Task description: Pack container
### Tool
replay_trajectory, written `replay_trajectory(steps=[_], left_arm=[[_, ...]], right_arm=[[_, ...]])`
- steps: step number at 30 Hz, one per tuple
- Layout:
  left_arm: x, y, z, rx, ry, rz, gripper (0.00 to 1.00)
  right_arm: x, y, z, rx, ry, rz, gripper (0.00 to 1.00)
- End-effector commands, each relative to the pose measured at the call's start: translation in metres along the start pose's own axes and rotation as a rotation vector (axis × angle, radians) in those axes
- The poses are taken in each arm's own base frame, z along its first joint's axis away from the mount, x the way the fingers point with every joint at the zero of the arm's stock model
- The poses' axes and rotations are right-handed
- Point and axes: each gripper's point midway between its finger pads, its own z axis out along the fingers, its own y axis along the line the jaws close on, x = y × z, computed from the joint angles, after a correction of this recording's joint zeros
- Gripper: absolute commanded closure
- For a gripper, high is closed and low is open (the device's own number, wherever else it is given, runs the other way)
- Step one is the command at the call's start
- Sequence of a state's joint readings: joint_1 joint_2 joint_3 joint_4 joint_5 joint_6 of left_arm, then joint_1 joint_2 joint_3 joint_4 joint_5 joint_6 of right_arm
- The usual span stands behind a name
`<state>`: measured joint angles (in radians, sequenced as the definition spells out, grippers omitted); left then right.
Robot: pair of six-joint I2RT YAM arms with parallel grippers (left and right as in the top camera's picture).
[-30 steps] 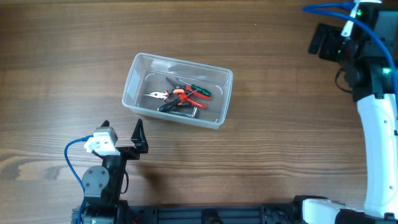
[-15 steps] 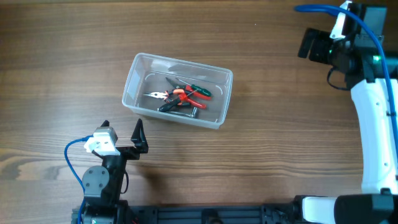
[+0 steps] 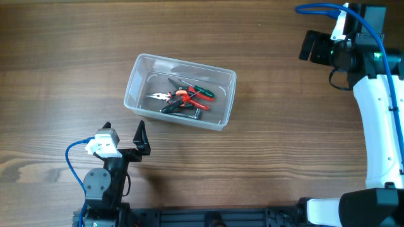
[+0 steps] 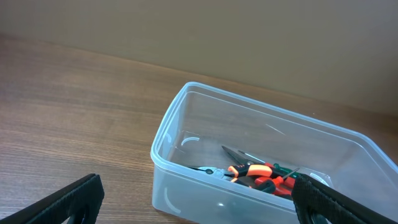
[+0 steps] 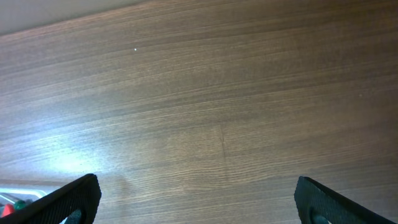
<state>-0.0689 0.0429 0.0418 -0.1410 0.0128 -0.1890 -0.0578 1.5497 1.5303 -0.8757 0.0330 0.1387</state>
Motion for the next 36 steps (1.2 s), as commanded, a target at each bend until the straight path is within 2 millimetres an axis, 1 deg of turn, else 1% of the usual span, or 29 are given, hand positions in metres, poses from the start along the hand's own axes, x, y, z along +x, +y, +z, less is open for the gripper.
replay_trajectory(steps=[1,9,11,12,13,14,15,16,17,18,19,20,21,22,23,24,26,28,29,31,33,36], left_arm=[[0.001,0.002,0.000,-0.009,0.000,-0.010,0.00],[0.001,0.002,0.000,-0.009,0.000,-0.010,0.00],[0.001,0.002,0.000,-0.009,0.000,-0.010,0.00],[0.001,0.002,0.000,-0.009,0.001,-0.010,0.00],[0.001,0.002,0.000,-0.009,0.000,-0.010,0.00],[0.001,0.002,0.000,-0.009,0.000,-0.010,0.00],[0.001,0.002,0.000,-0.009,0.001,-0.010,0.00],[0.001,0.002,0.000,-0.009,0.000,-0.010,0.00],[0.001,0.002,0.000,-0.009,0.000,-0.010,0.00],[0.001,0.002,0.000,-0.009,0.000,-0.010,0.00],[0.001,0.002,0.000,-0.009,0.000,-0.010,0.00],[0.001,0.002,0.000,-0.009,0.000,-0.010,0.00],[0.001,0.002,0.000,-0.009,0.000,-0.010,0.00],[0.001,0.002,0.000,-0.009,0.000,-0.010,0.00],[0.001,0.002,0.000,-0.009,0.000,-0.010,0.00],[0.001,0.002,0.000,-0.009,0.000,-0.010,0.00],[0.001,0.002,0.000,-0.009,0.001,-0.010,0.00],[0.001,0.002,0.000,-0.009,0.001,-0.010,0.00],[0.001,0.002,0.000,-0.009,0.000,-0.010,0.00],[0.001,0.002,0.000,-0.009,0.000,-0.010,0.00],[0.001,0.002,0.000,-0.009,0.000,-0.010,0.00],[0.001,0.002,0.000,-0.009,0.000,-0.010,0.00]], right_arm=[[0.003,0.001,0.004,-0.012,0.013,0.020,0.00],[0.003,0.001,0.004,-0.012,0.015,0.020,0.00],[-0.001,-0.014,-0.003,0.075,-0.013,-0.037,0.00],[-0.006,-0.028,-0.012,0.158,-0.036,-0.096,0.00],[-0.008,-0.034,-0.018,0.191,-0.050,-0.123,0.00],[-0.012,-0.036,-0.030,0.206,-0.075,-0.160,0.00],[-0.014,-0.035,-0.038,0.203,-0.093,-0.175,0.00],[-0.018,-0.037,-0.050,0.214,-0.124,-0.179,0.00],[-0.022,-0.044,-0.065,0.254,-0.158,-0.173,0.00],[-0.025,-0.055,-0.086,0.316,-0.202,-0.159,0.00],[-0.027,-0.058,-0.098,0.337,-0.230,-0.151,0.00],[-0.029,-0.060,-0.118,0.341,-0.278,-0.140,0.00],[-0.030,-0.060,-0.130,0.339,-0.307,-0.133,0.00],[-0.030,-0.061,-0.149,0.341,-0.349,-0.126,0.00],[-0.029,-0.064,-0.162,0.354,-0.374,-0.132,0.00],[-0.028,-0.068,-0.179,0.377,-0.408,-0.138,0.00],[-0.024,-0.070,-0.216,0.382,-0.493,-0.138,0.00],[-0.016,-0.070,-0.242,0.362,-0.560,-0.127,0.00],[-0.005,-0.064,-0.255,0.314,-0.600,-0.132,0.00],[0.011,-0.052,-0.256,0.224,-0.621,-0.151,0.00],[0.027,-0.042,-0.250,0.134,-0.639,-0.120,0.00],[0.048,-0.030,-0.227,0.013,-0.674,-0.044,0.00]])
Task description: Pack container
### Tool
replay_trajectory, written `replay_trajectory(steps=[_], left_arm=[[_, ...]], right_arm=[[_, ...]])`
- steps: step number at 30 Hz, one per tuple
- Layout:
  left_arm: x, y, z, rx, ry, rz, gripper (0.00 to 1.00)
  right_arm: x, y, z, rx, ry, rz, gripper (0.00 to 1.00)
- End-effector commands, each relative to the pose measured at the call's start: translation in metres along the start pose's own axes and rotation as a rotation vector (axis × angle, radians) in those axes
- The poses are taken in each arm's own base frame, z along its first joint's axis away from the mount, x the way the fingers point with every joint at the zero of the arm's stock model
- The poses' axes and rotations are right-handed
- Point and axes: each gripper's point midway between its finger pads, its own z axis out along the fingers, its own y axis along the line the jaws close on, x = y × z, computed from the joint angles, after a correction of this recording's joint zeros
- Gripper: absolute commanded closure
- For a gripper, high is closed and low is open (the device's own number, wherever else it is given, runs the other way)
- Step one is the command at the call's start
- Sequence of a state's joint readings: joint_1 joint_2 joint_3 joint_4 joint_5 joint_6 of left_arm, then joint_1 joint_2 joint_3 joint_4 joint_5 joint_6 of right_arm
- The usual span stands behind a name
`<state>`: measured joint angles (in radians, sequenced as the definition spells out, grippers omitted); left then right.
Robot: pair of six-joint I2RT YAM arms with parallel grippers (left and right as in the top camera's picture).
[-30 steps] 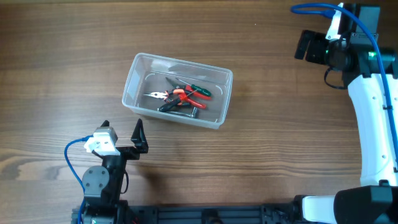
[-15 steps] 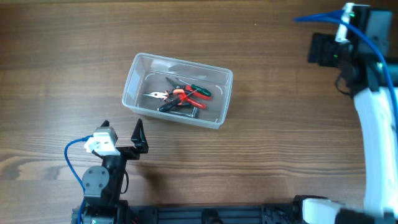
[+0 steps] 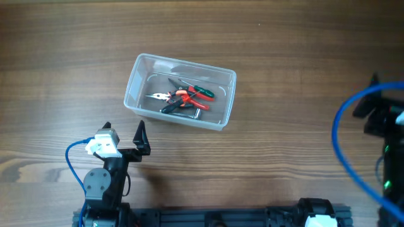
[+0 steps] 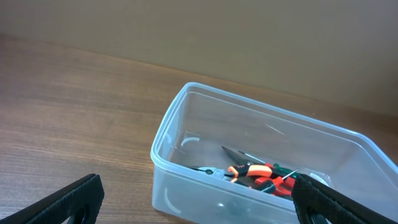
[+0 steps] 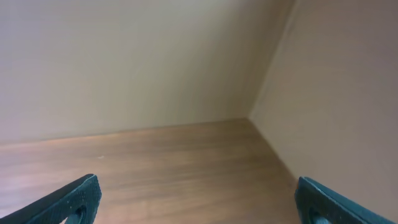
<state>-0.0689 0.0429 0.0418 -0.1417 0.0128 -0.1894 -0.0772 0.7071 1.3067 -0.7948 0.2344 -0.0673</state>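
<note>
A clear plastic container [image 3: 131, 88] lies on the wooden table, left of centre, and fills the left wrist view as container [image 4: 180, 155]. Inside it lie pliers with orange-red handles [image 3: 183, 96], a green-handled tool [image 3: 205, 92] and dark tools [image 3: 180, 111]. My left gripper [image 3: 123, 137] stands open just in front of the container's near wall, nothing between its fingers [image 4: 74, 199]. My right gripper [image 5: 198, 202] is open and empty, facing bare table and walls; the overhead view shows only the right arm [image 3: 385, 123] at the right edge.
A blue cable [image 3: 344, 151] loops around the right arm. The table's far right corner meets beige walls [image 5: 323, 93] in the right wrist view. Bare wood surrounds the container.
My right arm has moved from the table's back right corner toward the near right edge, and its camera now faces the walls. The left gripper and container have not moved.
</note>
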Motion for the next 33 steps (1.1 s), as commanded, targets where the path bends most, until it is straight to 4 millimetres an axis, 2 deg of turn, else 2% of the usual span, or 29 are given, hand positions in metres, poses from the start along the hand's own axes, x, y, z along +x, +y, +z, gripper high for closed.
replay_trajectory(steps=[1,4,8,10,13,20,28,33], left_arm=[[0.001,0.002,0.000,-0.009,0.000,-0.010,0.00],[0.001,0.002,0.000,-0.009,0.000,-0.010,0.00],[0.001,0.002,0.000,-0.009,0.000,-0.010,0.00],[0.001,0.002,0.000,-0.009,0.000,-0.010,0.00],[0.001,0.002,0.000,-0.009,0.000,-0.010,0.00],[0.001,0.002,0.000,-0.009,0.000,-0.010,0.00],[0.001,0.002,0.000,-0.009,0.000,-0.010,0.00],[0.001,0.002,0.000,-0.009,0.000,-0.010,0.00]], right_arm=[[0.047,0.035,0.013,-0.170,0.020,0.122,0.00],[0.091,0.051,0.026,-0.226,0.005,0.187,0.00],[0.145,0.063,0.038,-0.255,-0.007,0.319,0.00],[0.167,0.065,0.041,-0.256,-0.004,0.372,0.00],[0.190,0.069,0.039,-0.277,-0.012,0.385,0.00],[0.216,0.070,0.037,-0.278,-0.040,0.346,0.00],[0.254,0.080,0.047,-0.295,0.014,0.332,0.00],[0.261,0.082,0.048,-0.306,0.030,0.330,0.00]])
